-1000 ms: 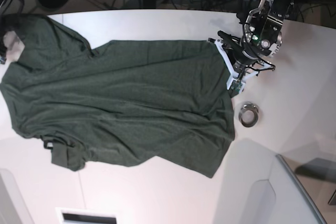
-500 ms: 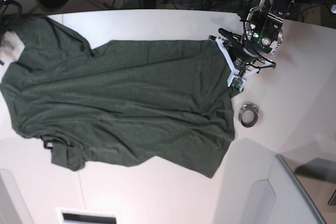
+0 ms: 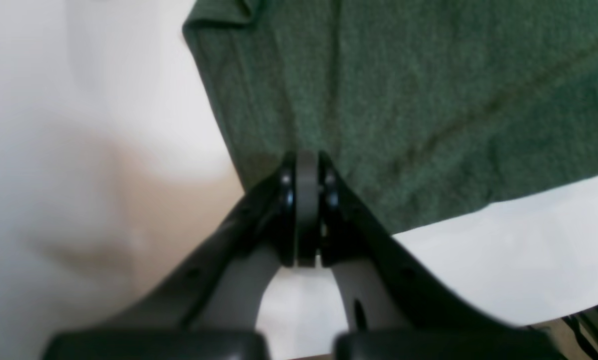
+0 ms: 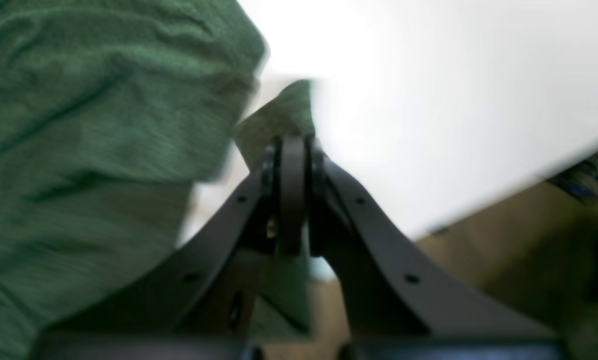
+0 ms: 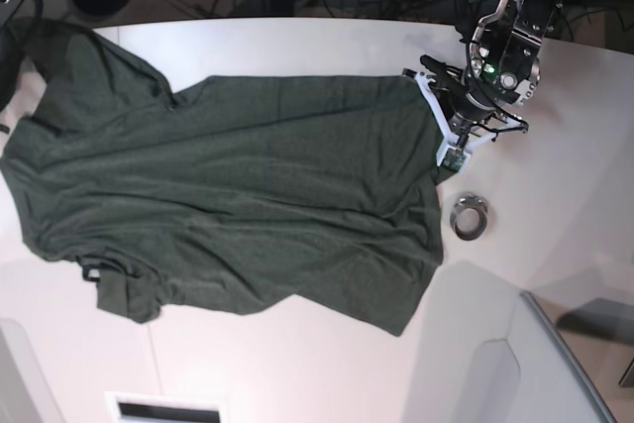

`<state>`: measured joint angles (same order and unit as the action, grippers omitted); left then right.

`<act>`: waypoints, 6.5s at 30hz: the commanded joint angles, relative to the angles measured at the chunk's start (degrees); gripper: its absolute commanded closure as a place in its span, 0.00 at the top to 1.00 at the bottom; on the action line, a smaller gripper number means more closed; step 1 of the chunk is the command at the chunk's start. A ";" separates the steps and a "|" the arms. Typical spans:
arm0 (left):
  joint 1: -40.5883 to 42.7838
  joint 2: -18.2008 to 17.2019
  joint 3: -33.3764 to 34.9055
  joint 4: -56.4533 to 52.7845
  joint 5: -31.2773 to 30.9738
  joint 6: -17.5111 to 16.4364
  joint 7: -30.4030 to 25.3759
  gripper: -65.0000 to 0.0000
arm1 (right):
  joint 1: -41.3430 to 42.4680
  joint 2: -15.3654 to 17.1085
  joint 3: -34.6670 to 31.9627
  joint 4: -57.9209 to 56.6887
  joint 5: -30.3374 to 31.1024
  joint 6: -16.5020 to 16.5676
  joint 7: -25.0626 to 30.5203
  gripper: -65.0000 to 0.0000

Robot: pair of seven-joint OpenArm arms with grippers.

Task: Layout the t-shirt on the table in an organized manner, then fold the t-shirt properly

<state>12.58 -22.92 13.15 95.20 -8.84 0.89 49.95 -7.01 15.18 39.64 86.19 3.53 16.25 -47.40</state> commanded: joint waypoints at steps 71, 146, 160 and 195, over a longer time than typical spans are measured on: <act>2.76 -1.65 -8.80 -1.97 0.71 0.13 -0.68 0.00 | 27.27 -15.84 -32.65 5.10 0.03 -0.29 -4.16 1.00; 3.38 21.20 -50.20 -25.35 -17.22 -40.89 -11.93 0.00 | 18.65 -1.51 19.04 -43.25 17.96 8.32 8.06 0.00; 2.59 18.57 -50.55 -1.44 -17.49 -40.89 2.93 0.00 | 18.57 -0.72 19.04 -22.15 17.79 8.23 -8.56 0.00; 9.09 15.22 -45.63 -1.35 -10.19 -40.89 6.09 0.00 | 11.18 0.78 10.96 -22.06 17.79 -5.75 -7.06 0.00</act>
<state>21.61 -7.03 -32.14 92.77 -18.48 -39.92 56.60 3.33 14.39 50.37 63.24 20.84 10.35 -55.51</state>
